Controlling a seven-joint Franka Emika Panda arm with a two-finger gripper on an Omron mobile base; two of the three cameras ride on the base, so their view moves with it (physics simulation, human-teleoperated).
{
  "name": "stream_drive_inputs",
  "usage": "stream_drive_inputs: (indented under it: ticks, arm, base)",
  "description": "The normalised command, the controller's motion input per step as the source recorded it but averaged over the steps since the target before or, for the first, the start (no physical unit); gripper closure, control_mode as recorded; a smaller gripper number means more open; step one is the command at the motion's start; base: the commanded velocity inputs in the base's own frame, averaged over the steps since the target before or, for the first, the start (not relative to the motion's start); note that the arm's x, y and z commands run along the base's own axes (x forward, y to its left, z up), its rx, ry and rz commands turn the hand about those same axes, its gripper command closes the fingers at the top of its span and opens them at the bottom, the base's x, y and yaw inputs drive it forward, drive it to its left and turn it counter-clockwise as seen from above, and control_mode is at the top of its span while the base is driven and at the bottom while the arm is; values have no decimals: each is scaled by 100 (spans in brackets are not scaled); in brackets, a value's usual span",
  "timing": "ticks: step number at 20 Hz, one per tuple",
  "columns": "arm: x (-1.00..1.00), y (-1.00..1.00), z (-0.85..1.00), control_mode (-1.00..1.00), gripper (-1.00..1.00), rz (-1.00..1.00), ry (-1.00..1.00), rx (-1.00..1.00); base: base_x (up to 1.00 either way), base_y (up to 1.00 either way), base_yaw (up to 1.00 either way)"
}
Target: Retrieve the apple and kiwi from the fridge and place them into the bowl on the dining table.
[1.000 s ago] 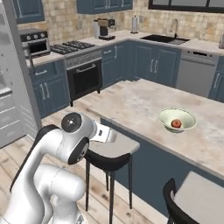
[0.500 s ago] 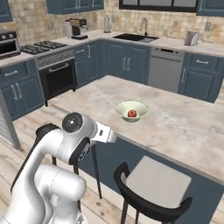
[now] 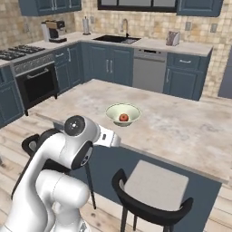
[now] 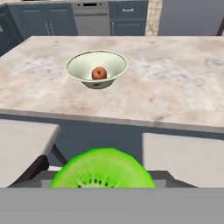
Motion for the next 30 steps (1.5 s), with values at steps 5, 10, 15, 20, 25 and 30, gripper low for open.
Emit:
stream_drive_inputs:
  ticks: [5, 10, 15, 20, 25, 30]
  arm:
    - [0, 0, 0, 100, 100, 0, 0, 0]
    - [10, 0, 0, -100, 100, -1, 0, 0]
    - [72, 3, 0, -100, 100, -1, 0, 0]
    - [98, 19, 3, -100, 100, 0, 2, 0]
    - [92, 0, 16, -100, 100, 0, 0, 0]
    - [47, -2, 51, -100, 100, 0, 4, 0]
  base:
    - [65, 0, -23]
    - [32, 2, -5]
    - [0, 0, 0]
    - [0, 0, 0]
    - [0, 0, 0]
    - [0, 0, 0]
